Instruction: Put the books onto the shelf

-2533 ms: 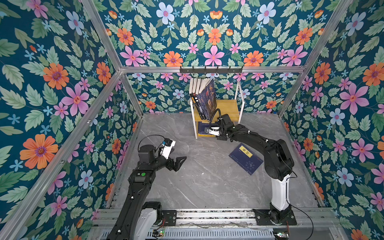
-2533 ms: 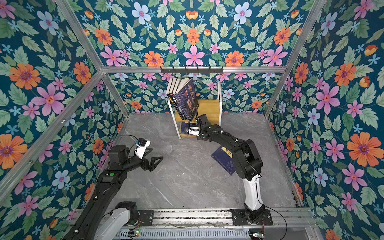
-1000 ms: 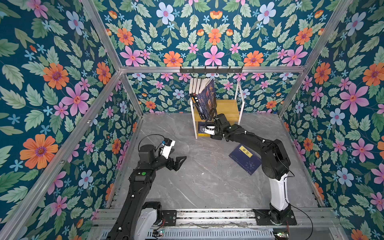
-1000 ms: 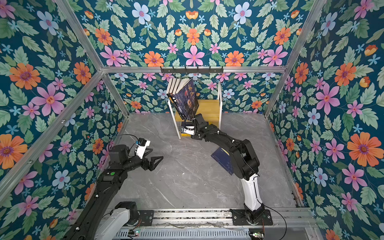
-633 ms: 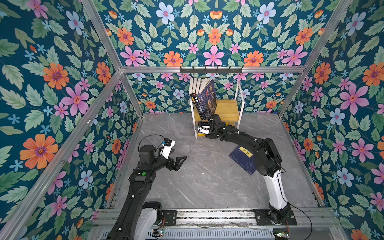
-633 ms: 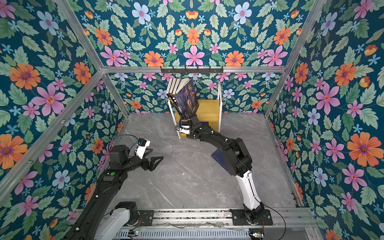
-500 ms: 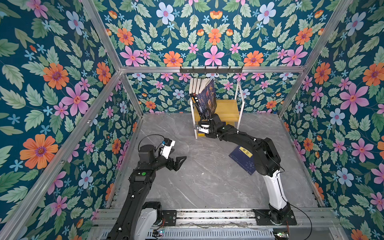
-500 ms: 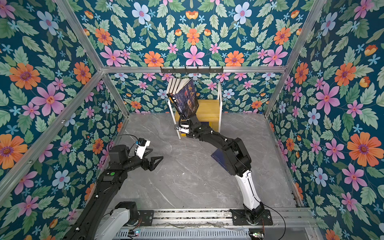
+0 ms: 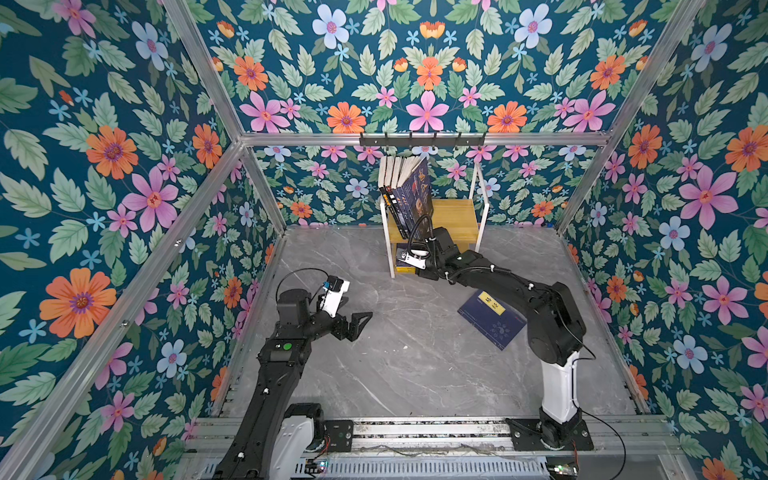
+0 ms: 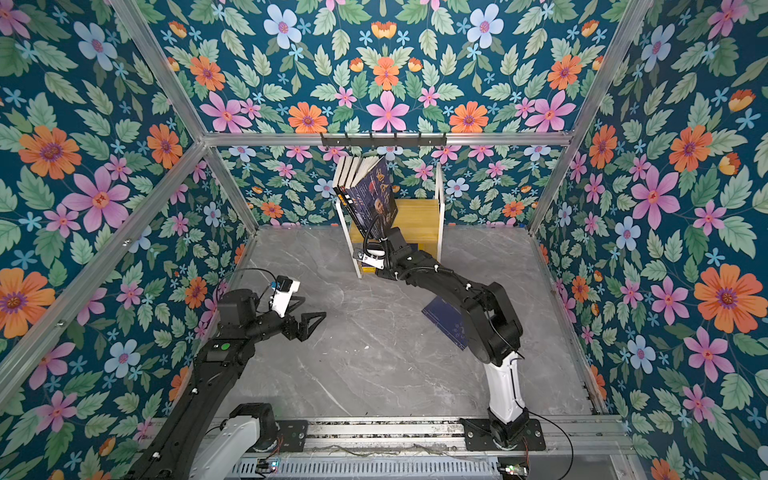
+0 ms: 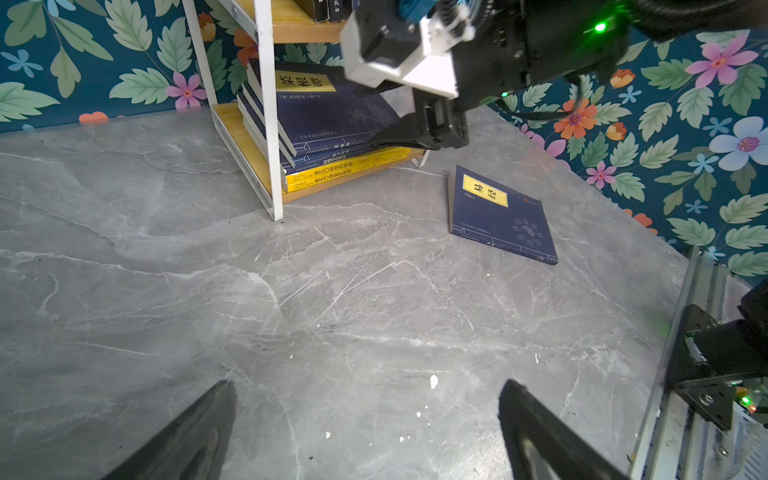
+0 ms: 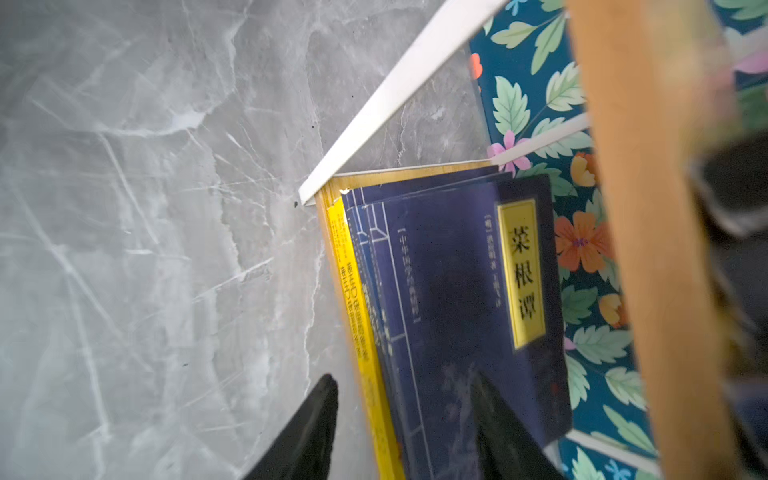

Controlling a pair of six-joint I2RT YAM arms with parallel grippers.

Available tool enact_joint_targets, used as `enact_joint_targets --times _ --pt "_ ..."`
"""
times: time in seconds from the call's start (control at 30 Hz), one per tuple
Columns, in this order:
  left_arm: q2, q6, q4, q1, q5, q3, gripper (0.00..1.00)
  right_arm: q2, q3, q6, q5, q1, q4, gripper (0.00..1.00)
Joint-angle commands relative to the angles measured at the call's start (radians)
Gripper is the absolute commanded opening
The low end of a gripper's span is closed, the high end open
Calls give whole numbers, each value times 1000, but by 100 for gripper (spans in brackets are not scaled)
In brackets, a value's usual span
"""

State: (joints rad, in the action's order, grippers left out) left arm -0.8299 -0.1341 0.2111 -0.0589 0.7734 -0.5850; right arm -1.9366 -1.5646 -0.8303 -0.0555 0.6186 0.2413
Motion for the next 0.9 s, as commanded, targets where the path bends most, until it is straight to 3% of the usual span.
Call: enact_joint_targets --times 0.0,0.07,0.17,0.23,0.5,0.87 --pt "3 16 -24 1 10 4 100 106 108 218 18 -7 31 56" --pt "2 22 -21 1 13 1 100 185 188 332 34 -25 40 62" --pt "2 27 -40 -11 -5 18 100 302 315 493 48 -70 13 84" --pt "2 29 -39 -18 -2 22 100 369 391 568 61 -105 3 88" --pt "0 82 -53 -33 -65 31 100 474 577 765 109 -265 -6 90" --pt "18 70 -48 -30 -74 28 100 392 612 939 253 -494 51 88"
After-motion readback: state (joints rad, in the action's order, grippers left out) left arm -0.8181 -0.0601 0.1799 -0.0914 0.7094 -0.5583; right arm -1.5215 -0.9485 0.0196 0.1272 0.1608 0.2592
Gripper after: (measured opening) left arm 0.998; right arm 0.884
